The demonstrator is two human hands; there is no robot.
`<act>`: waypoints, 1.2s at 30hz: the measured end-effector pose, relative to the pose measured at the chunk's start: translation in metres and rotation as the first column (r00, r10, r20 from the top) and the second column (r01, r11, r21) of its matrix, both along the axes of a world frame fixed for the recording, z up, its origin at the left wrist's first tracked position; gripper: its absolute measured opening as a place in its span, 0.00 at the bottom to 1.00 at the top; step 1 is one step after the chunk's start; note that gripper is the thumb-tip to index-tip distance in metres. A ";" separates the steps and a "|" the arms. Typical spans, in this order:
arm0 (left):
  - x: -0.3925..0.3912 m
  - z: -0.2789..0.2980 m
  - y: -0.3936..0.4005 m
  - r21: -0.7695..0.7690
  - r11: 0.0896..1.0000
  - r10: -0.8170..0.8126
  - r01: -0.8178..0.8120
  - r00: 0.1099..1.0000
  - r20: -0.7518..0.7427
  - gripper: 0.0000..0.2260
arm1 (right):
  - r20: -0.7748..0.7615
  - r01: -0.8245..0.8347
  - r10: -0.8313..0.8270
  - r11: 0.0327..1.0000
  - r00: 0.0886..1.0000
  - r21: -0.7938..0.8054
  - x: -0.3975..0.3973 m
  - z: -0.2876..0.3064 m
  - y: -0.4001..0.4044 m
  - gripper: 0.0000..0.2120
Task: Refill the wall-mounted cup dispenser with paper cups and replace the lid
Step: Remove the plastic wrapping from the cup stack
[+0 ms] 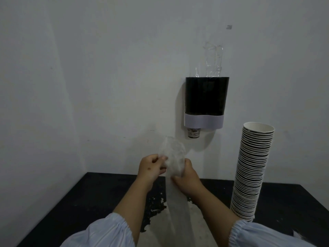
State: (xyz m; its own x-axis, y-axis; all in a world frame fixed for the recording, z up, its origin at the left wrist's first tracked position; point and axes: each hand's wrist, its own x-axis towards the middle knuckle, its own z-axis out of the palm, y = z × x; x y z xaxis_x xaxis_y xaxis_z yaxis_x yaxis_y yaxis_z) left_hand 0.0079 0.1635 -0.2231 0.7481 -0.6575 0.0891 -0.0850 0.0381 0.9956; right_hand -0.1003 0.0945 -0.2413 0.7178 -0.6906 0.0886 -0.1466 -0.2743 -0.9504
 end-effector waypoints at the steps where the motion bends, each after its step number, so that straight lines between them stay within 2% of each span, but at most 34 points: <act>1: 0.003 0.001 0.001 -0.050 0.999 0.018 -0.020 0.999 -0.047 0.06 | -0.023 0.006 -0.006 1.000 1.000 0.000 -0.002 0.001 -0.001 0.21; 4: 0.015 0.004 0.005 -0.176 0.973 0.106 -0.147 0.969 -0.222 0.07 | -0.088 -0.009 0.008 1.000 0.996 -0.016 -0.008 0.005 -0.002 0.13; 7: 0.029 0.010 0.011 -0.215 0.943 0.173 -0.255 0.926 -0.337 0.04 | -0.147 -0.036 0.025 0.997 0.989 -0.074 -0.012 0.004 -0.002 0.08; 9: 0.038 0.014 0.014 -0.190 0.937 0.226 -0.292 0.925 -0.306 0.05 | -0.182 -0.066 0.048 0.993 0.982 -0.093 -0.014 0.001 -0.003 0.10; 12: 0.048 0.020 0.019 -0.137 0.942 0.281 -0.306 0.944 -0.174 0.08 | -0.177 -0.118 0.118 0.993 0.977 0.008 -0.020 0.000 -0.006 0.13; 14: 0.051 0.022 0.021 -0.173 0.950 0.235 -0.259 0.961 -0.148 0.08 | -0.158 -0.134 0.143 0.989 0.977 0.068 -0.022 0.000 -0.009 0.11; 17: 0.050 0.022 0.023 -0.263 0.955 0.073 -0.139 0.966 -0.248 0.14 | -0.135 -0.108 0.127 0.984 0.983 0.138 -0.026 -0.001 -0.014 0.09; 20: 0.044 0.016 0.026 -0.140 0.990 -0.066 0.022 0.946 -0.317 0.20 | -0.086 -0.127 0.152 0.962 0.985 0.242 -0.028 -0.005 -0.018 0.07; 22: 0.037 0.009 0.028 -0.080 0.982 -0.188 0.170 0.910 -0.369 0.25 | -0.027 -0.151 0.169 0.931 0.985 0.333 -0.029 -0.005 -0.018 0.11; 24: 0.030 0.003 0.027 -0.054 0.960 -0.276 0.275 0.894 -0.352 0.26 | 0.016 -0.165 0.171 0.915 0.985 0.368 -0.027 -0.004 -0.017 0.13; 25: 0.027 0.001 0.025 -0.054 0.956 -0.290 0.288 0.901 -0.322 0.24 | 0.015 -0.167 0.173 0.917 0.985 0.363 -0.027 -0.002 -0.016 0.12; 29: 0.024 -0.001 0.016 -0.137 0.980 -0.176 0.146 0.955 -0.240 0.08 | -0.067 -0.133 0.163 0.938 0.984 0.319 -0.028 0.000 -0.013 0.15; 32: 0.029 0.003 0.013 -0.143 0.987 -0.092 0.069 0.982 -0.164 0.06 | -0.145 -0.138 0.181 0.954 0.973 0.265 -0.034 0.003 -0.012 0.17; 36: 0.045 0.014 0.019 -0.264 0.958 0.060 -0.113 0.978 -0.199 0.07 | -0.213 -0.151 0.199 0.963 0.956 0.224 -0.042 -0.003 -0.017 0.21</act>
State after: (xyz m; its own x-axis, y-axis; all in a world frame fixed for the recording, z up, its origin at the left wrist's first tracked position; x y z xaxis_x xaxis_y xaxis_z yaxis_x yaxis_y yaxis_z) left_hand 0.0525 0.1822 -0.2095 0.8215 -0.5599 0.1084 0.0869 0.3107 0.9465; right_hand -0.1426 0.0779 -0.2448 0.8128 -0.5379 -0.2236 -0.3366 -0.1203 -0.9340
